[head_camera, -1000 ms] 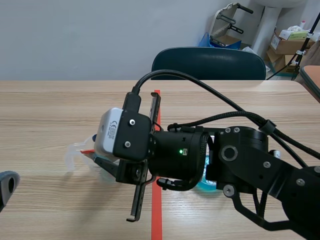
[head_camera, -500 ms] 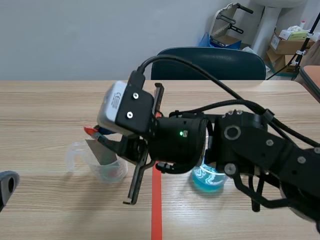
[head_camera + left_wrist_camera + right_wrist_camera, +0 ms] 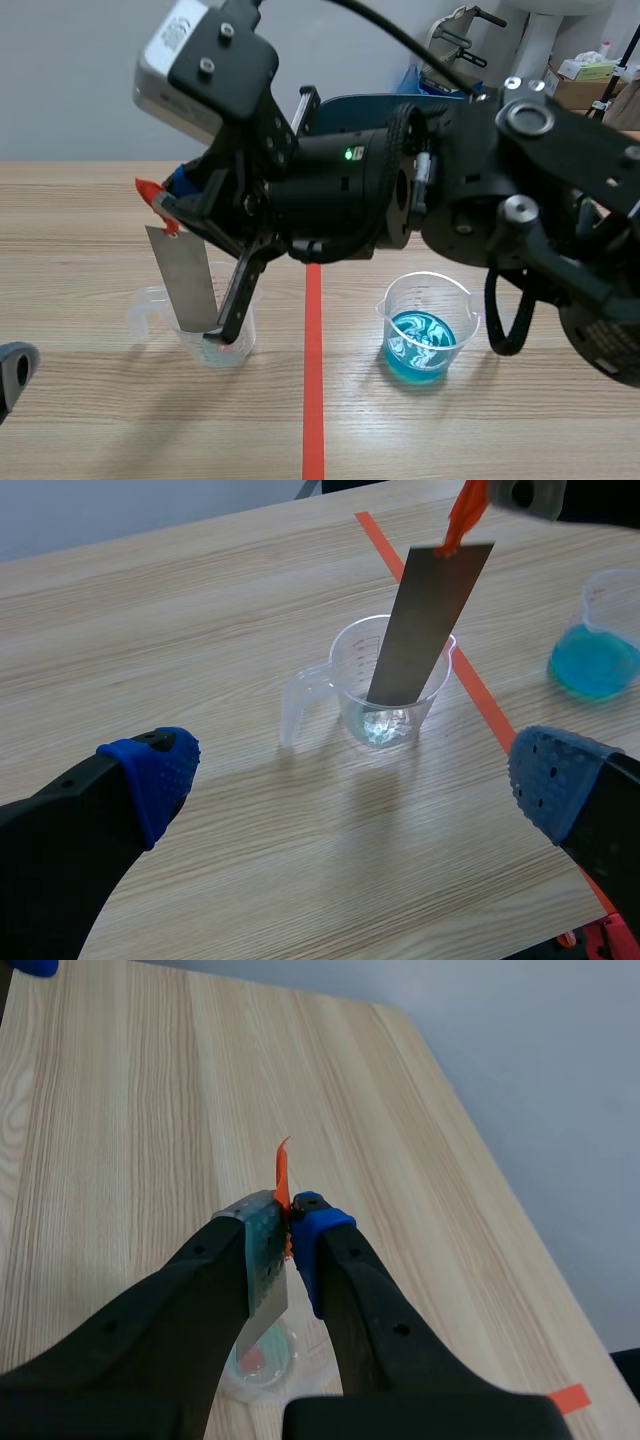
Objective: Do the redox reaction experiment
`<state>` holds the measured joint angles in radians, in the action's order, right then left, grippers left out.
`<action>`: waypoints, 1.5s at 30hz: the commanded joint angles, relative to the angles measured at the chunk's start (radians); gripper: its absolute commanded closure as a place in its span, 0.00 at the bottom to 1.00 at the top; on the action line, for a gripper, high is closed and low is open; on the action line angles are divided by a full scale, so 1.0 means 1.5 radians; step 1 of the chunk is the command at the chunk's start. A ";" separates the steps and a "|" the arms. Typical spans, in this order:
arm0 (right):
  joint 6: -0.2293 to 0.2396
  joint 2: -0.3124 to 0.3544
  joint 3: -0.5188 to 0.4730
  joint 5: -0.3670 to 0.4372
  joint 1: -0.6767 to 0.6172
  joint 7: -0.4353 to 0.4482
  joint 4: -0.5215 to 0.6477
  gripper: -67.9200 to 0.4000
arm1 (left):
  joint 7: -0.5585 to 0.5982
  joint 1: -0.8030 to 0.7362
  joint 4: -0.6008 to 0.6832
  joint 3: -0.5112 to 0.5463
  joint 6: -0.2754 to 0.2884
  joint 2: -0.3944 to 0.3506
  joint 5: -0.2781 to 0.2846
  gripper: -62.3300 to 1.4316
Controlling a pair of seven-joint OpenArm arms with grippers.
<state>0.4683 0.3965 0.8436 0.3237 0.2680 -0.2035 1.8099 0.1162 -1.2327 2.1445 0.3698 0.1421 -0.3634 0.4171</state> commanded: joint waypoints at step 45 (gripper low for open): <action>-0.058 0.005 -0.040 0.226 0.121 -0.215 0.091 0.98 | 0.010 0.000 0.006 0.002 0.002 0.001 0.004 0.00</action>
<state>0.3851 0.3965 0.7982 0.6590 0.4232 -0.5404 1.9362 0.1162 -1.2327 2.1445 0.3698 0.1421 -0.3634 0.4171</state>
